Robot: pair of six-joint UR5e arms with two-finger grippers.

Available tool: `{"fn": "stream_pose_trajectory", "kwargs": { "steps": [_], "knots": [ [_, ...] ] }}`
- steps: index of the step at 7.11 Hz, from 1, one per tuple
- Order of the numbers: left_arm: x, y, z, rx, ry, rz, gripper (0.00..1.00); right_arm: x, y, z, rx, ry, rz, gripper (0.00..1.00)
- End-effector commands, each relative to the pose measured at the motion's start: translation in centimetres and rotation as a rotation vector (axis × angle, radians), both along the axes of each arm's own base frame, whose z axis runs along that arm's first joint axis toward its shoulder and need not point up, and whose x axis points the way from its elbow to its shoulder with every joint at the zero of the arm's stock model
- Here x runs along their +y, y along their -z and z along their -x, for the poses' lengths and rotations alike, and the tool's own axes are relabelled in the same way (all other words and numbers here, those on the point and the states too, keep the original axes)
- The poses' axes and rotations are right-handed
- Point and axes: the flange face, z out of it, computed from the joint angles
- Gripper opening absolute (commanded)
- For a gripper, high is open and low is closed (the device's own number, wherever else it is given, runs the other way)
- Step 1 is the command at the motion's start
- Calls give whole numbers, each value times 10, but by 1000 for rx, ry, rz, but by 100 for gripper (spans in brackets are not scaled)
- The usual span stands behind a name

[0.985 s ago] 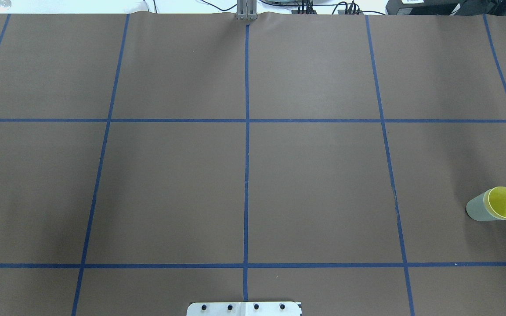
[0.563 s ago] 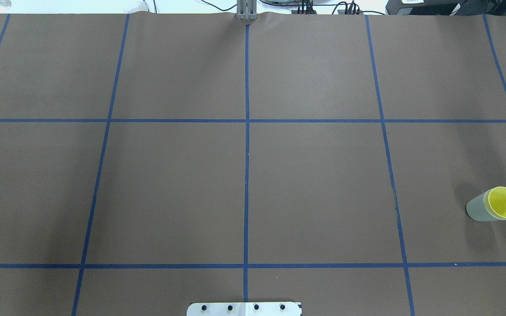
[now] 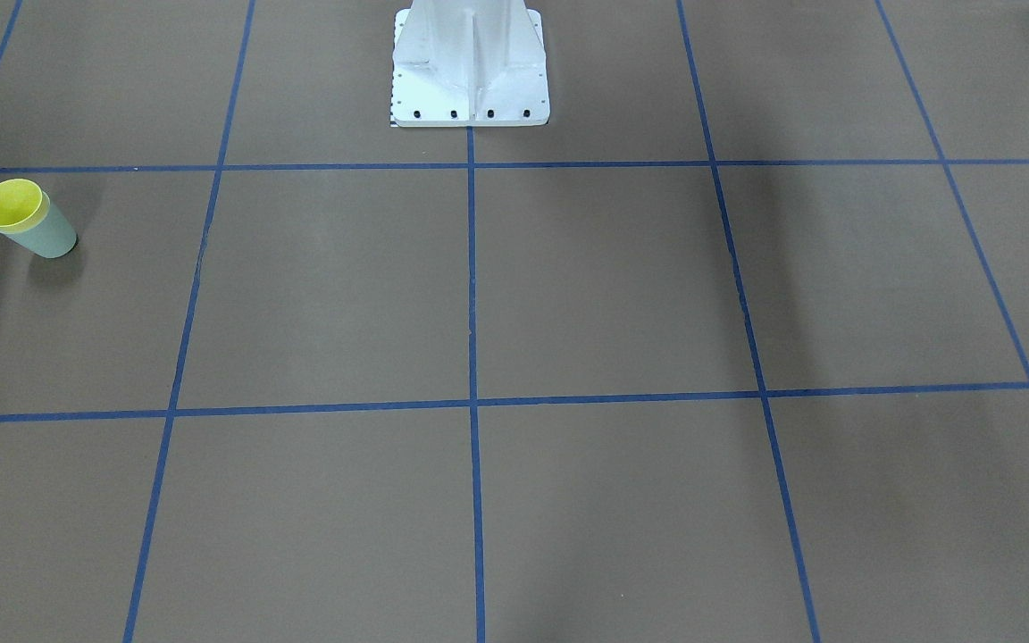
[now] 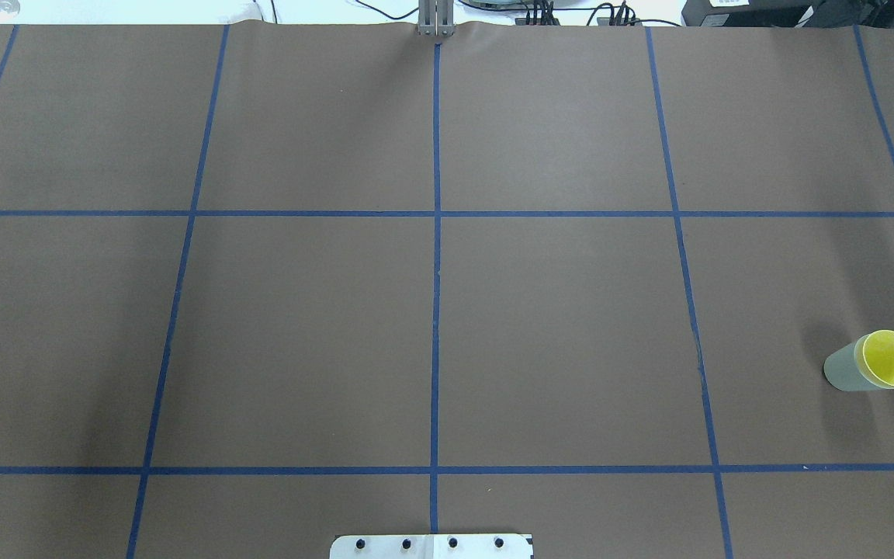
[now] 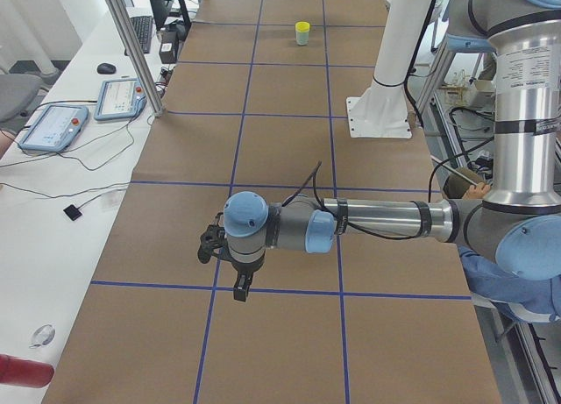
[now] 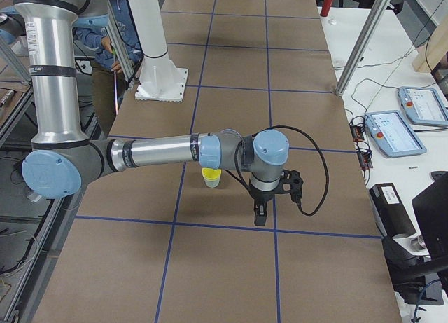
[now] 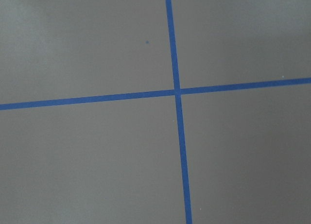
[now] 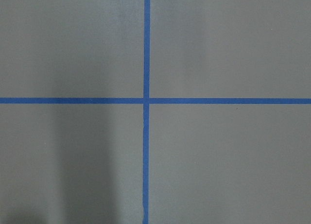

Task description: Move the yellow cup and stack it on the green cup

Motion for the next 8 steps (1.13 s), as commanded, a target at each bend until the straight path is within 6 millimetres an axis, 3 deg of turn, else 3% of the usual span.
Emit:
{"fn": "stream_pose_trajectory", "kwargs": {
  "steps": [1,3,6,8],
  "knots": [
    [-3,5,-3,-2,14,11,100,-1,0,3,2,1,4,100],
    [3,11,-2,-1,14,-3,100,-2,0,11,5,14,9,100],
    [21,29,-4,12,16,-29,100,-1,0,12,5,25,-2,100],
    [23,34,-5,11,15,-41,100,0,-2,11,7,25,-2,100]
  ]
}}
